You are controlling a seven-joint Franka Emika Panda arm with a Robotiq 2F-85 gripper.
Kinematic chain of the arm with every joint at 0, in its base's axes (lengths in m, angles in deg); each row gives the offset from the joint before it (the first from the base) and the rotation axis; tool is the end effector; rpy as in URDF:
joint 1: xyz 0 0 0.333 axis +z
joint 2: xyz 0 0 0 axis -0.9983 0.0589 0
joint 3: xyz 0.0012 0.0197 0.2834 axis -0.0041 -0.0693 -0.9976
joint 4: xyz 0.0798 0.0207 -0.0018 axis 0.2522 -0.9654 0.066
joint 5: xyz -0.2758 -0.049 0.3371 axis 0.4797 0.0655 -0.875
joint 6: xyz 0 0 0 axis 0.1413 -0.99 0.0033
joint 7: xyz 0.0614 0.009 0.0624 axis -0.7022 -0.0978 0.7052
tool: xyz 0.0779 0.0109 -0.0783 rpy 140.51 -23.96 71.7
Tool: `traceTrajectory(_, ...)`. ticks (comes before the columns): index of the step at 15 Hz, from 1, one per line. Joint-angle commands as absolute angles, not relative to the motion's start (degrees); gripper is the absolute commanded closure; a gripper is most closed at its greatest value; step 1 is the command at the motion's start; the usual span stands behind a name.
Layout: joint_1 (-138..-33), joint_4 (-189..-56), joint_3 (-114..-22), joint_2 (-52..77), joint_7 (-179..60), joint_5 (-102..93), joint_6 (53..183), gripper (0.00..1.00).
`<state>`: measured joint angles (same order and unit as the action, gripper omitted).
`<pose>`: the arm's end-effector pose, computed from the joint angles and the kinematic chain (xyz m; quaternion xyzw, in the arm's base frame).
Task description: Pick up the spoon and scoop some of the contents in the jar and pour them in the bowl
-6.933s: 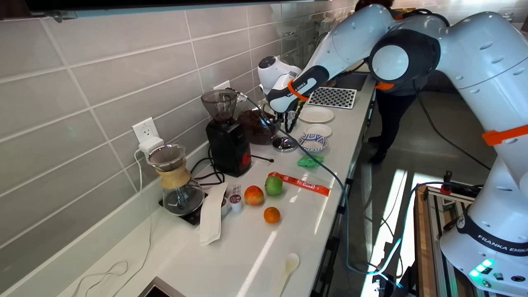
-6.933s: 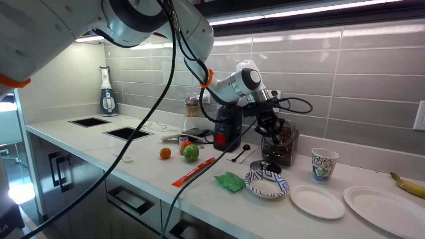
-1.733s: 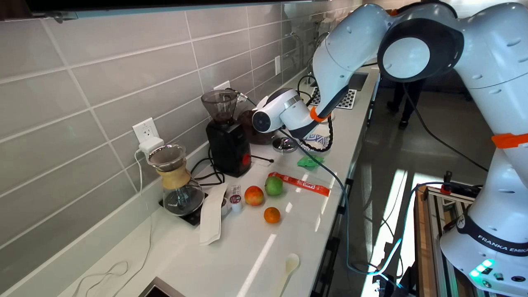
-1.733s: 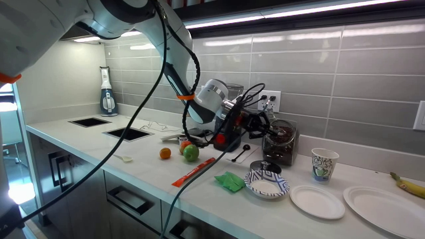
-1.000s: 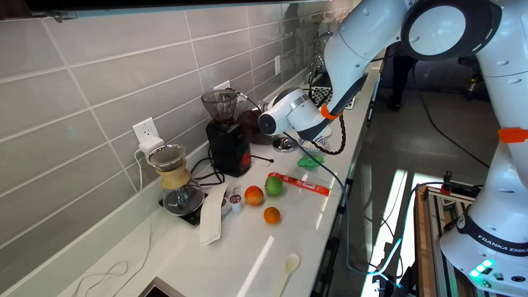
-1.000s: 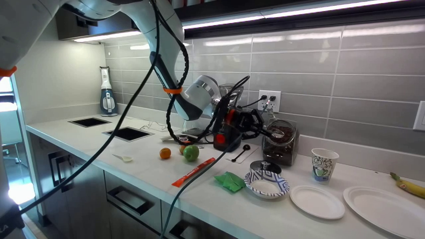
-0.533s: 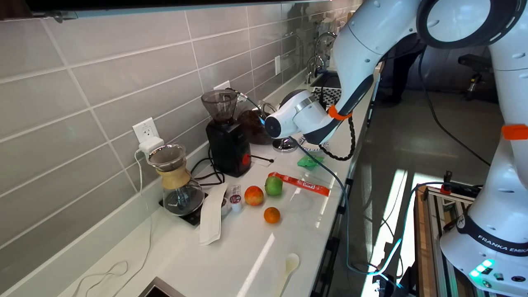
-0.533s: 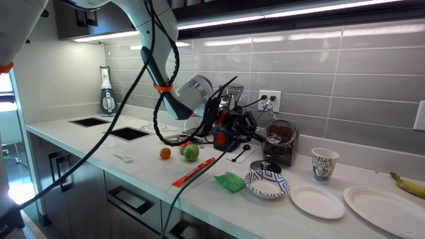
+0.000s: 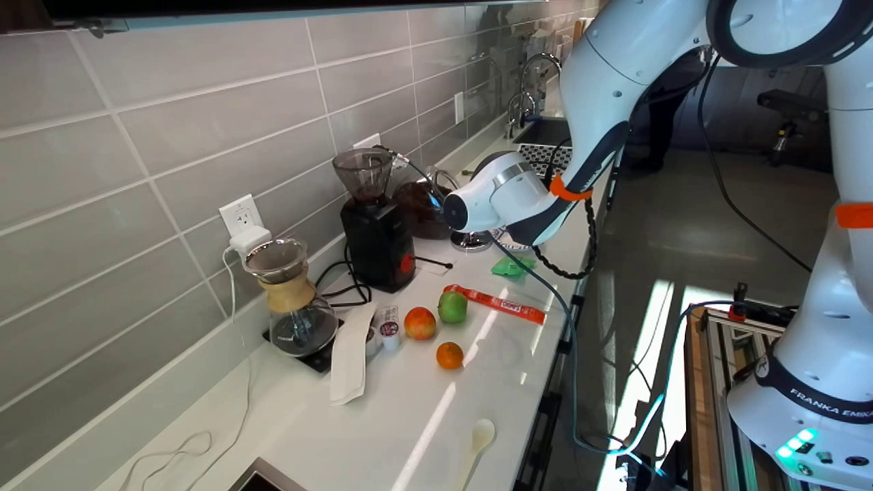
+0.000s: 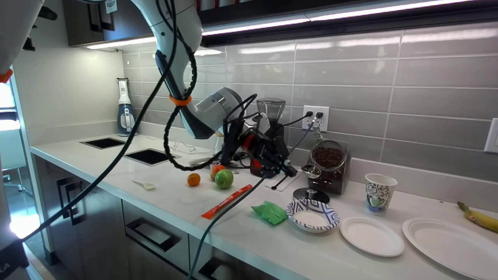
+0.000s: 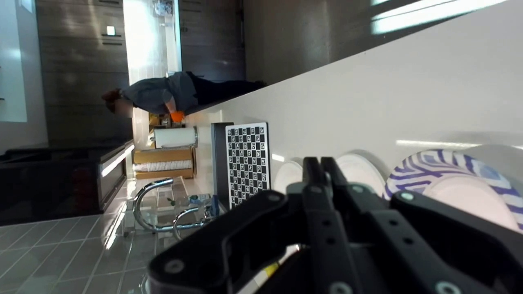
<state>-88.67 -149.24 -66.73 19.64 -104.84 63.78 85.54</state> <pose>0.5423 -0.1585 0.1664 0.8068 -0.0900 -0.0843 0.5778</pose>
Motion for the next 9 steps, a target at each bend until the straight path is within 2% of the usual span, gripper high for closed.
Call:
traceTrajectory(1, -89.3, -151.8, -68.2, 17.8, -106.4, 58.7, 84.8, 0.99)
traceTrajectory(9, -90.9, -151.4, -67.9, 16.6, -101.7, 51.4, 89.0, 0.99)
